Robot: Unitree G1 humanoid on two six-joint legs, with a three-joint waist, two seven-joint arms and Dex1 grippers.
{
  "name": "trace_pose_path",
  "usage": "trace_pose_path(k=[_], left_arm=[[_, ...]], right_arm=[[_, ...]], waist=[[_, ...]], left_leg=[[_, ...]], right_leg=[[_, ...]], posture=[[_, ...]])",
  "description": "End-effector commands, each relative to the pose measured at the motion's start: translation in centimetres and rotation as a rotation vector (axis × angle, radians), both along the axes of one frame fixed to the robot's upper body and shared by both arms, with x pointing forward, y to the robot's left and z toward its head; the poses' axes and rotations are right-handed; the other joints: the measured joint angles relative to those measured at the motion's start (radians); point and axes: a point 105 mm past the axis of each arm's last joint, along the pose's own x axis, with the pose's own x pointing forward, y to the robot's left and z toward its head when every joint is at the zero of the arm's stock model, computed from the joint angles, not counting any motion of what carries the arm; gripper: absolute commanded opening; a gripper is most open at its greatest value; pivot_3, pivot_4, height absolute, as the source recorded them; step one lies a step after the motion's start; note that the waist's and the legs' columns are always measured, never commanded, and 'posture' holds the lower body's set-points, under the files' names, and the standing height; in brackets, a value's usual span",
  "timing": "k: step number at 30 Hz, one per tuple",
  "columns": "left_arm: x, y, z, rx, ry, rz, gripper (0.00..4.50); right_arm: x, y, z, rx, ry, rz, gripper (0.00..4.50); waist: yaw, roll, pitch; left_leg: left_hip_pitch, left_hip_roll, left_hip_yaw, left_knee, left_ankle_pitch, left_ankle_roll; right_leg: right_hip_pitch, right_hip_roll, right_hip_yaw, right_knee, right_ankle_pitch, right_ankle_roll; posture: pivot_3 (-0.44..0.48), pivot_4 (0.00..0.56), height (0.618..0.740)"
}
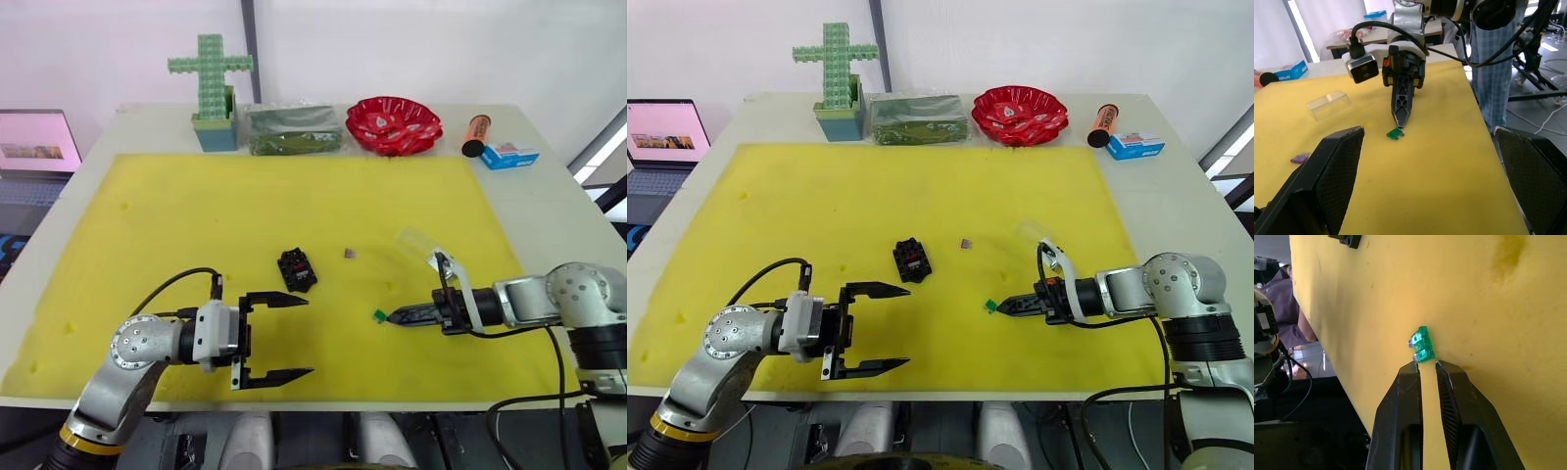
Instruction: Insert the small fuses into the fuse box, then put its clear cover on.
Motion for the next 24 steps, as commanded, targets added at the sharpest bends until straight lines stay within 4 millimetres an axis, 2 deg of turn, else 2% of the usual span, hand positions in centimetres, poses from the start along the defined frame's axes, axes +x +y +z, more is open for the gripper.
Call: trace_pose_path(k=[1,24], left_arm=[[-0.3,0.0,0.3,-0.009,-0.028,-0.013,4.50],[-0.3,0.2,-0.1,-0.010,-0.031,-0.012,4.50]], right_arm=[[0.9,-0.2,0.7,0.018,-0.039,-0.027,0.58],[0.6,0.9,0.6,0.050,-0.040,0.016,0.58]], waist=[[0.000,0.000,0.000],[-0.001,0.000,0.000]], left_leg=[[0.000,0.000,0.000,0.000,0.000,0.000],[0.000,0.000,0.000,0.000,0.000,0.000]], right_leg=[[0.000,0.000,0.000,0.000,0.000,0.000],[0.000,0.000,0.000,0.000,0.000,0.000]], posture=[[0.000,0.150,0.740],[0.000,0.150,0.740]])
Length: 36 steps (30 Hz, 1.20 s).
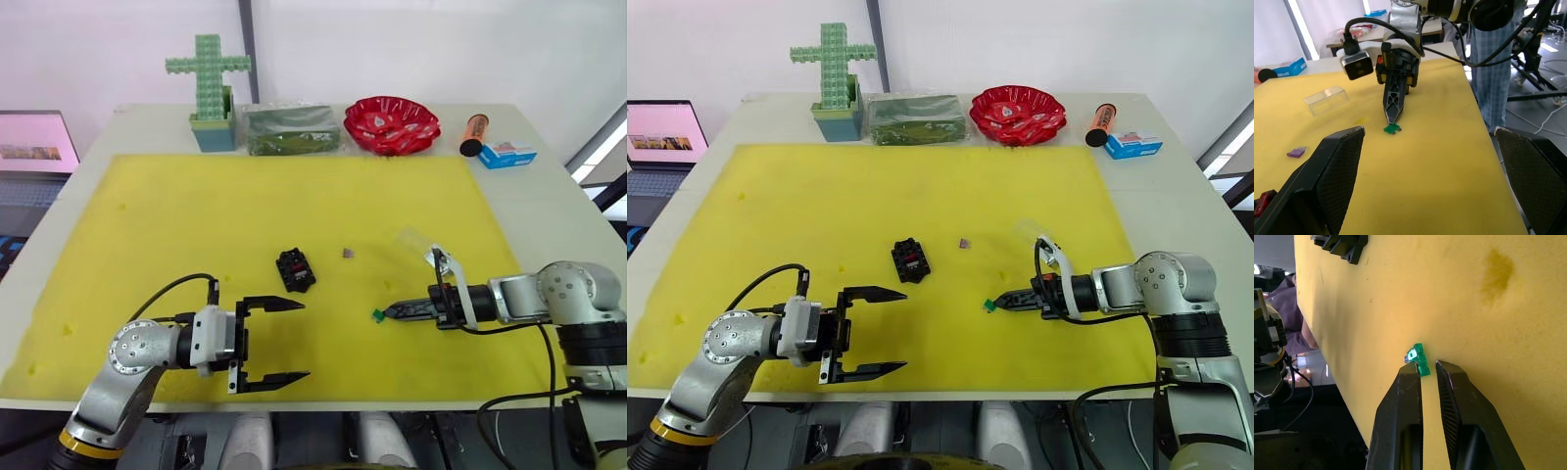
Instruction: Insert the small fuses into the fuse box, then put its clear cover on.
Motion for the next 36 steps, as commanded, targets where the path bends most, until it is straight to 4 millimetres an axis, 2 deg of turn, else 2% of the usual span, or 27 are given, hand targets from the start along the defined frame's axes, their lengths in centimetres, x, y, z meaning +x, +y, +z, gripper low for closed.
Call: trace_pose_path(k=[1,5,8,14,20,27,30,33,36], left_arm=[[-0.2,-0.2,0.6,-0.009,-0.039,-0.020,4.50],[-0.2,-0.3,0.6,-0.010,-0.040,-0.020,4.50],[-0.2,-0.3,0.6,-0.012,-0.040,-0.019,4.50],[-0.2,-0.4,0.9,-0.014,-0.043,-0.017,4.50],[-0.2,-0.4,1.3,-0.014,-0.047,-0.010,4.50],[-0.2,-0.8,1.6,-0.016,-0.046,-0.010,4.50],[-0.1,-0.8,1.8,-0.014,-0.047,-0.013,4.50],[-0.1,-0.8,1.8,-0.013,-0.046,-0.014,4.50],[-0.1,-0.9,1.9,-0.012,-0.045,-0.016,4.50]], right_arm=[[0.1,0.5,0.4,0.013,-0.029,0.019,0.58],[0.1,0.5,0.1,0.000,-0.033,0.018,0.58],[0.1,0.4,-0.1,-0.009,-0.035,0.016,0.04],[0.3,-0.1,-0.1,-0.029,-0.051,0.004,0.04],[0.5,-0.2,1.3,0.001,-0.075,0.002,0.04],[-0.2,-0.8,0.8,-0.008,-0.060,0.001,0.04],[-0.5,-1.0,0.8,-0.002,-0.041,-0.006,0.66],[-0.4,-1.2,0.7,0.011,-0.024,-0.021,1.66],[-0.6,-1.1,0.5,0.034,0.000,-0.025,1.66]], waist=[[-0.001,0.000,0.000],[-0.001,0.000,0.000],[-0.001,0.000,0.000],[0.000,0.000,0.000],[0.000,0.000,0.000],[0.002,0.000,0.000],[0.002,0.000,0.000],[0.001,0.000,0.000],[0.002,0.000,0.000]], left_leg=[[0.000,0.000,0.000,0.000,0.000,0.000],[0.000,0.000,0.000,0.000,0.000,0.000],[0.000,0.000,0.000,0.000,0.000,0.000],[0.000,0.000,0.000,0.000,0.000,0.000],[0.000,0.000,0.000,0.000,0.000,0.000],[0.000,0.000,0.000,0.000,0.000,0.000],[0.000,0.000,0.000,0.000,0.000,0.000],[0.000,0.000,0.000,0.000,0.000,0.000],[0.000,0.000,0.000,0.000,0.000,0.000]], right_leg=[[0.000,0.000,0.000,0.000,0.000,0.000],[0.000,0.000,0.000,0.000,0.000,0.000],[0.000,0.000,0.000,0.000,0.000,0.000],[0.000,0.000,0.000,0.000,0.000,0.000],[0.000,0.000,0.000,0.000,0.000,0.000],[0.000,0.000,0.000,0.000,0.000,0.000],[0.000,0.000,0.000,0.000,0.000,0.000],[0.000,0.000,0.000,0.000,0.000,0.000],[0.000,0.000,0.000,0.000,0.000,0.000]], posture=[[0.000,0.150,0.740],[0.000,0.150,0.740],[0.000,0.150,0.740],[0.000,0.150,0.740],[0.000,0.150,0.740],[0.000,0.150,0.740],[0.000,0.150,0.740],[0.000,0.150,0.740],[0.000,0.150,0.740]])
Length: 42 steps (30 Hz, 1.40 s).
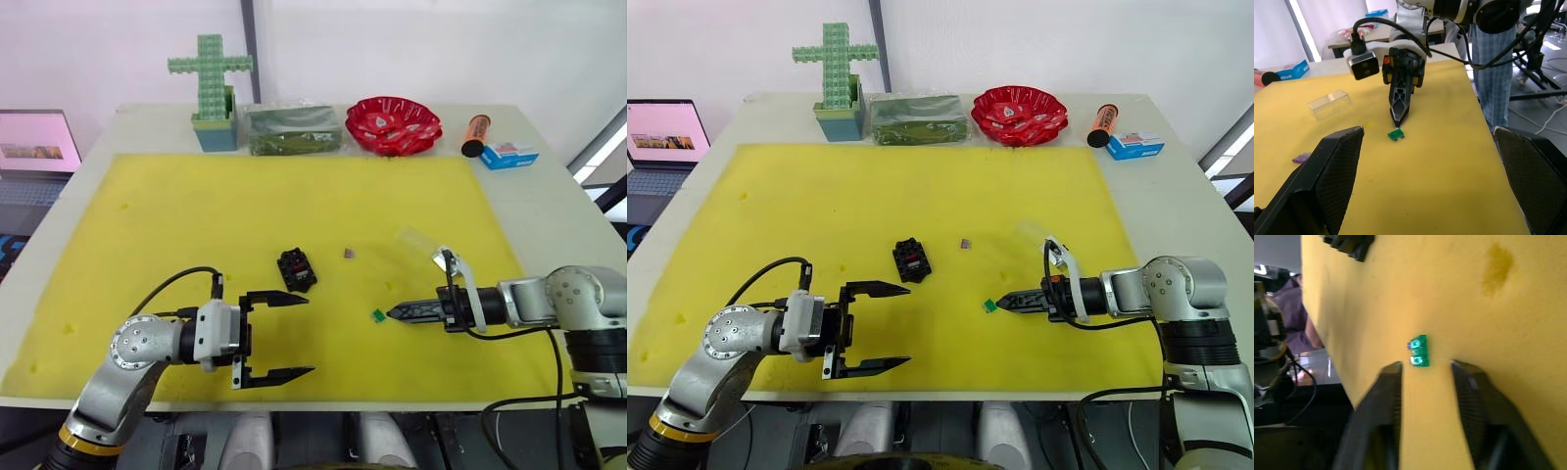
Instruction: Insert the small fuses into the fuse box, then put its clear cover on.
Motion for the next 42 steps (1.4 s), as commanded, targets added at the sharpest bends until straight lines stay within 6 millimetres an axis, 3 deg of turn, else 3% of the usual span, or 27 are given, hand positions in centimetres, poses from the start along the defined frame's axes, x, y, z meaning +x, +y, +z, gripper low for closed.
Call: trace_pose_path(k=[1,23,39,42], left_arm=[[-0.3,-0.4,0.9,-0.013,-0.032,-0.024,4.50],[-0.4,-0.3,1.0,-0.009,-0.026,-0.027,4.50],[-0.5,-0.3,0.8,-0.014,-0.027,-0.023,4.50],[-0.4,-0.3,0.8,-0.014,-0.028,-0.023,4.50]], right_arm=[[-0.1,-0.2,0.0,0.011,0.008,-0.012,1.66],[-0.8,1.7,0.4,0.095,0.019,0.057,1.66],[-0.5,1.5,-1.5,0.022,0.027,-0.009,1.66],[-0.4,1.5,-1.6,0.019,0.024,-0.019,1.04]], waist=[[0.000,0.000,0.000],[-0.001,0.000,0.000],[-0.001,0.000,0.000],[-0.001,0.000,0.000]], left_leg=[[0.000,0.000,0.000,0.000,0.000,0.000],[0.000,0.000,0.000,0.000,0.000,0.000],[0.000,0.000,-0.001,0.000,0.000,0.000],[0.000,0.000,-0.001,0.000,0.000,0.000]], right_leg=[[0.000,0.000,0.000,0.000,0.000,0.000],[0.000,0.001,0.000,0.000,0.000,0.000],[0.000,0.001,0.000,0.000,0.000,0.000],[0.000,0.001,0.000,0.000,0.000,0.000]], posture=[[0.000,0.150,0.740],[0.000,0.150,0.740],[0.000,0.150,0.740],[0.000,0.150,0.740]])
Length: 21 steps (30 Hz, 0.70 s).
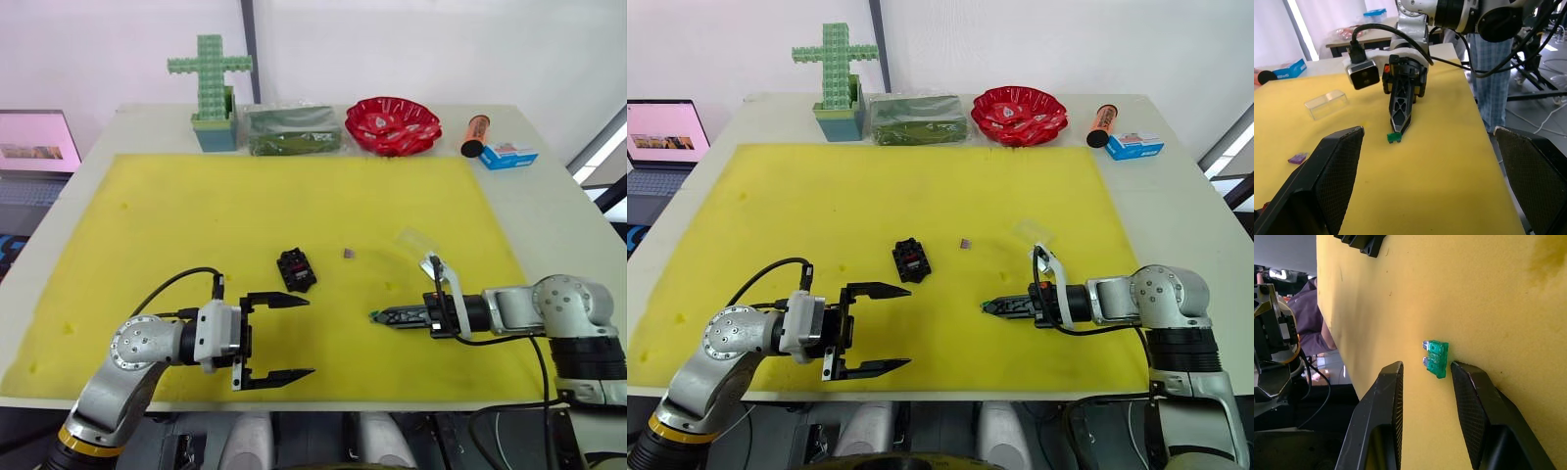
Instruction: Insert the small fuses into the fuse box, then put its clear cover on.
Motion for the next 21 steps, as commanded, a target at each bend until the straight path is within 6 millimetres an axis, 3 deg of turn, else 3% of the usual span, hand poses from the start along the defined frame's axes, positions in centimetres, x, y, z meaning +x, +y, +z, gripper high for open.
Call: trace_pose_path(k=[1,3,9,14,18,21], left_arm=[[-0.2,-0.2,0.9,-0.018,-0.040,-0.014,4.50],[-0.2,-0.2,0.9,-0.018,-0.040,-0.013,4.50],[-0.1,-0.2,0.9,-0.019,-0.040,-0.011,4.50],[0.0,0.2,1.0,-0.018,-0.045,0.012,4.50],[0.3,1.0,1.6,-0.042,-0.048,0.084,4.50],[0.5,2.0,1.9,-0.056,-0.039,0.162,4.50]], right_arm=[[0.1,-0.2,-0.4,-0.027,0.000,-0.018,0.71],[0.1,-0.2,-0.4,-0.025,-0.001,-0.024,0.02],[0.2,-0.6,-0.3,-0.030,-0.007,-0.038,0.02],[0.4,-0.6,1.3,-0.082,-0.132,0.011,0.02],[1.0,1.5,5.6,-0.116,-0.379,0.138,0.02],[1.6,4.0,9.3,-0.205,-0.680,0.271,0.02]], waist=[[0.000,0.000,0.000],[0.001,0.000,0.000],[0.001,0.000,0.000],[0.002,0.001,0.000],[-0.004,0.001,0.001],[-0.010,0.002,0.002]], left_leg=[[0.000,0.000,0.000,0.000,0.000,0.000],[0.000,0.000,0.000,0.000,0.000,0.000],[0.000,0.000,0.000,0.000,0.000,0.000],[0.000,0.000,0.000,0.000,0.000,0.000],[0.000,-0.001,0.000,0.000,0.000,0.000],[0.000,0.001,0.001,-0.001,0.000,0.000]], right_leg=[[0.000,0.000,0.000,0.000,0.000,0.000],[0.000,0.000,0.000,0.000,0.000,0.000],[0.001,0.000,0.000,0.000,0.000,0.000],[0.000,-0.001,0.000,0.000,0.000,0.000],[0.000,-0.001,0.000,0.000,0.000,0.000],[-0.002,0.000,0.000,0.000,0.000,0.000]], posture=[[0.000,0.150,0.740],[0.000,0.150,0.740],[0.000,0.150,0.740],[0.000,0.150,0.740],[0.000,0.150,0.740],[0.000,0.150,0.740]])
